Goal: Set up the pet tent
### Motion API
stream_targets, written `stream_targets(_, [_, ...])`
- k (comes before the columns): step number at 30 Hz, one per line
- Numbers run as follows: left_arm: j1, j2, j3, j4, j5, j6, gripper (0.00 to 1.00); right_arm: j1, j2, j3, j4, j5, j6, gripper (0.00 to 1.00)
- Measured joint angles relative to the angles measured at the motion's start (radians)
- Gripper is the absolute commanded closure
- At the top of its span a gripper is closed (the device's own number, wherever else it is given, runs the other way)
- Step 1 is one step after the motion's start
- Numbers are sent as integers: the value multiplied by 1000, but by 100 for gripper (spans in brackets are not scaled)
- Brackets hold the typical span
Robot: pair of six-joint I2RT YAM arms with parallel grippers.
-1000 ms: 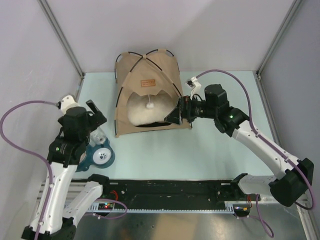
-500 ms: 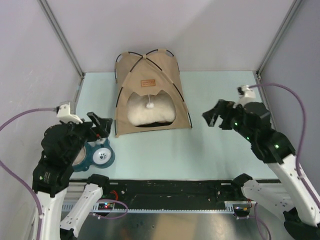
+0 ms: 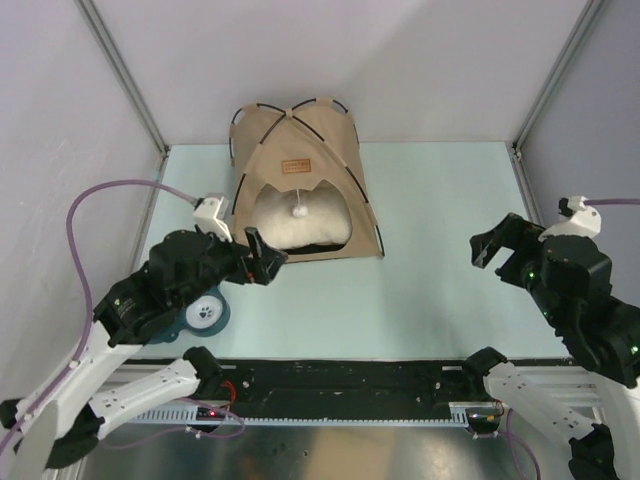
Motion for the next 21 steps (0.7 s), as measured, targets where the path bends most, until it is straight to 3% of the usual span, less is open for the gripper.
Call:
stream_targets(12, [-540,4,1,19,-375,-102,0,0,-84,129,-54,-62,-34,1])
stream_targets(21, [-712,-39,99,23,-575,-61,0,0,-131,136,-54,-164,-41,0])
